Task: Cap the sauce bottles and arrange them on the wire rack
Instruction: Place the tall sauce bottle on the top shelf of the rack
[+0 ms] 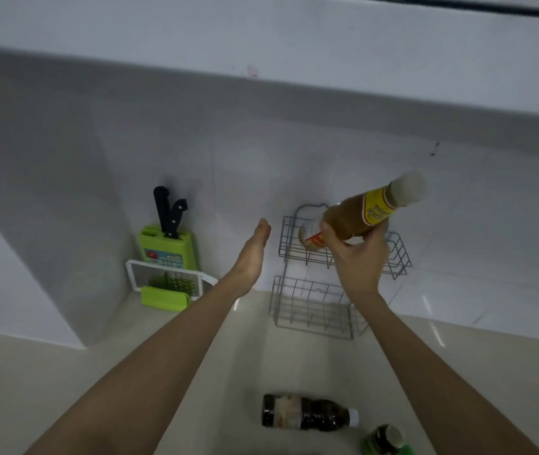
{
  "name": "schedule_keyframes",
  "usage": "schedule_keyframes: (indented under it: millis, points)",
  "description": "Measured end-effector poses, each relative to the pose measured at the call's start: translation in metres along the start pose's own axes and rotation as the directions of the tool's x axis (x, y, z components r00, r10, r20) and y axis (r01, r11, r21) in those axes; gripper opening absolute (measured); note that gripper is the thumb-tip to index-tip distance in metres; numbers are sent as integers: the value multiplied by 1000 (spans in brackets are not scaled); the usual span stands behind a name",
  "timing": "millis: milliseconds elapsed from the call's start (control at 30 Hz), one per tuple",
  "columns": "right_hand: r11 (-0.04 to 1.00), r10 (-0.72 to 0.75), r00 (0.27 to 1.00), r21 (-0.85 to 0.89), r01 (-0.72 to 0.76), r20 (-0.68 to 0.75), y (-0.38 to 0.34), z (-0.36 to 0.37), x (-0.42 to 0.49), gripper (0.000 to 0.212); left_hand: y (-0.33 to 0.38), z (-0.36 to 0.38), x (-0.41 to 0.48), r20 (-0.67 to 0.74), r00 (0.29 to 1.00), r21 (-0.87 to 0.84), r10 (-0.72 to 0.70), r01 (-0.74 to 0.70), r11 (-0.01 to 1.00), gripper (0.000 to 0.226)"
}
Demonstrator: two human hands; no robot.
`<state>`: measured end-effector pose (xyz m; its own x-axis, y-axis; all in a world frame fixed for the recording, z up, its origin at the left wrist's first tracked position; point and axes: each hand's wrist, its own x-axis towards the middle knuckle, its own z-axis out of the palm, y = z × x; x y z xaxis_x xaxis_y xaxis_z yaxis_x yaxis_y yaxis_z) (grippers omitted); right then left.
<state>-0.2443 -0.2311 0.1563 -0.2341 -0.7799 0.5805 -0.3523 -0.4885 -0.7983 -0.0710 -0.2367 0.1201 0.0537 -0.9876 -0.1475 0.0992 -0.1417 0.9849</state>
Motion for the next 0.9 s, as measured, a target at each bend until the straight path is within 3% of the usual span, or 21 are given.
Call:
schedule_keyframes:
  millis: [267, 400, 667, 900]
  points:
    - [985, 68, 987, -164, -44, 144, 18, 29, 28, 50, -9, 21, 19, 40, 992, -57, -116, 118, 991, 78]
    - [974, 92, 968, -225, -38, 232, 24, 45, 31, 56, -11, 19, 21, 73, 991, -110, -116, 123, 986, 80]
    - [958, 101, 967, -286, -30, 236, 24, 63, 29, 62, -10, 15, 16, 143, 985, -202, -102, 130, 971, 84]
    - [934, 109, 953, -356, -1, 283, 27, 67, 28, 68, -8, 13, 14, 166, 982, -168, -88, 116, 979, 85]
